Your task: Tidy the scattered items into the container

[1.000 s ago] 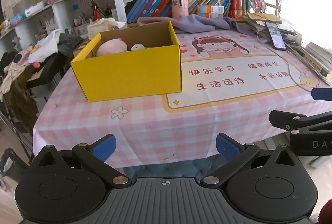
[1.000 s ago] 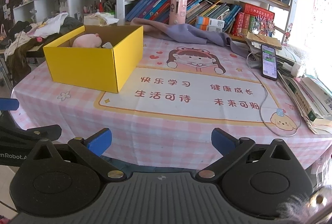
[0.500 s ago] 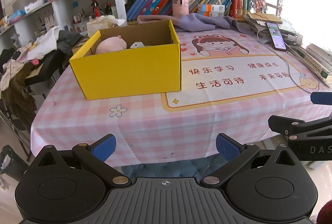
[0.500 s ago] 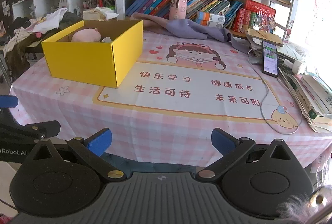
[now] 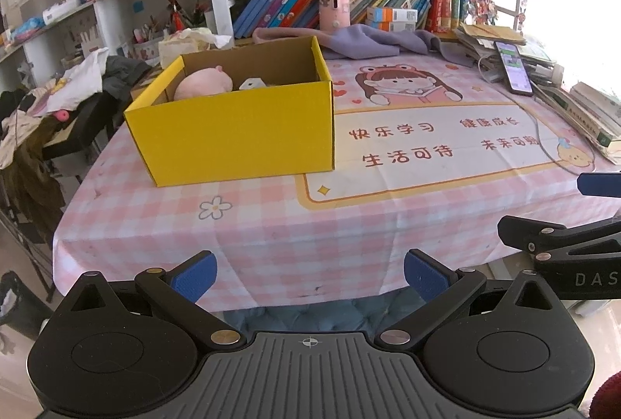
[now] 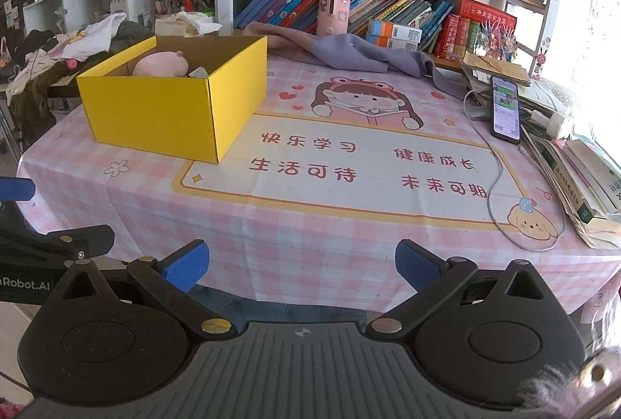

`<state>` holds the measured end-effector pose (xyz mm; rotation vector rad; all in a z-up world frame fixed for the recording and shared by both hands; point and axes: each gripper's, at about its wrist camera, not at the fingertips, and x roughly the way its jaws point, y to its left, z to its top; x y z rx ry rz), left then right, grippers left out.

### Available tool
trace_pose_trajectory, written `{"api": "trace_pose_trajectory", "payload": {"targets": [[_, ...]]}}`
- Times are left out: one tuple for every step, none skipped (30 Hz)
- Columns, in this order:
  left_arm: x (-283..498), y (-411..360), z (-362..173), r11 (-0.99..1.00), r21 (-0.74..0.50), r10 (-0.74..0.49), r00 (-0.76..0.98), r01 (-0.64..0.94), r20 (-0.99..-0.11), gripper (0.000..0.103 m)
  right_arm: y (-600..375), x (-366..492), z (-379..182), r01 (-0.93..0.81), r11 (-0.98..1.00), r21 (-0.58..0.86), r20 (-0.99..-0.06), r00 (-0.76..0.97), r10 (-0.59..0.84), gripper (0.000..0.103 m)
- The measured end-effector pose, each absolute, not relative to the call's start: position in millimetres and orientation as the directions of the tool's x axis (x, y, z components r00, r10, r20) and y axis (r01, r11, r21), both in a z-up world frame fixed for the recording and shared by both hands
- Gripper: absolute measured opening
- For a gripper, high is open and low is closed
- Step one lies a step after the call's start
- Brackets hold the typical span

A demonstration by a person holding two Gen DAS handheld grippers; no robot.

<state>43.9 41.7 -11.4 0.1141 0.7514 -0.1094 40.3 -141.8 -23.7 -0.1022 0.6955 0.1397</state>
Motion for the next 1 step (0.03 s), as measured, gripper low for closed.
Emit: {"api": "trace_pose_trajectory", "payload": {"targets": [[44.6, 41.7, -11.6, 0.988, 0.062, -0.059, 0.725, 0.139, -0.686, 0.103, -142.0, 40.8, -24.1, -0.162, 0.986, -0.048, -0.645, 0.758, 0.094, 0.103]]}}
